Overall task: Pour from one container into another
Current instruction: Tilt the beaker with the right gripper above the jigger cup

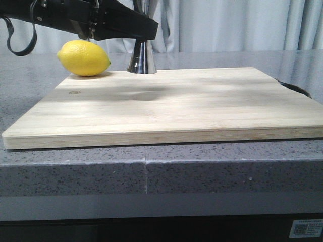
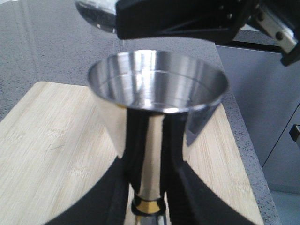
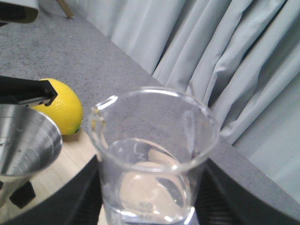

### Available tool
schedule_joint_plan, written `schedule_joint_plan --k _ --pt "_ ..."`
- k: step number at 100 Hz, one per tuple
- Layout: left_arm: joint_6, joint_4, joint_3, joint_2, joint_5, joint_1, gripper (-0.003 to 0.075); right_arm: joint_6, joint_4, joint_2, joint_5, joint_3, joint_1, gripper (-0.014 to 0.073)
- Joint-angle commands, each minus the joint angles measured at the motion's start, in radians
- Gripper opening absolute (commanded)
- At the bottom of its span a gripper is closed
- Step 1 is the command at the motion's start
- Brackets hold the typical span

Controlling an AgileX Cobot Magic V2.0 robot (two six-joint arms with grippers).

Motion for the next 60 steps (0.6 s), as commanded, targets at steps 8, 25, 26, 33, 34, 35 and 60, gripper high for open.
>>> schedule_joint_plan --k 8,25,26,33,34,35,60 --pt "-0.007 -0.065 -0.028 -0.056 -0.166 -0.007 0.0113 0.0 -0.029 -0.038 -0.04 -0.069 0.004 0.0277" --pt "-0.007 -0.065 -0.028 -0.056 -0.168 -0.007 0.0113 0.0 -0.056 -0.038 -0.028 -0.08 0.01 0.0277" --pt "-0.007 -0.065 -0.028 -0.056 -0.168 -0.007 0.0113 0.0 -0.058 -0.038 -0.028 -0.08 0.01 0.0277" --pt "-0.007 -0.065 -0.028 -0.056 -0.17 -0.007 0.0113 0.0 -0.07 -0.038 -0.028 -0.08 0.014 0.0277" --pt "-0.007 -0.065 -0.028 -0.056 -0.17 -0.007 0.0113 0.0 -0.07 -0.038 -0.028 -0.08 0.016 0.0277" --pt "-0.007 -0.065 -0.028 -0.056 -0.17 -0.007 0.0113 0.0 -0.073 -0.037 -0.028 -0.08 0.016 0.0277" --pt "-0.007 -0.065 -0.028 -0.056 -0.178 -0.007 0.0113 0.0 -0.088 -0.037 -0.028 -0.08 0.016 0.0277"
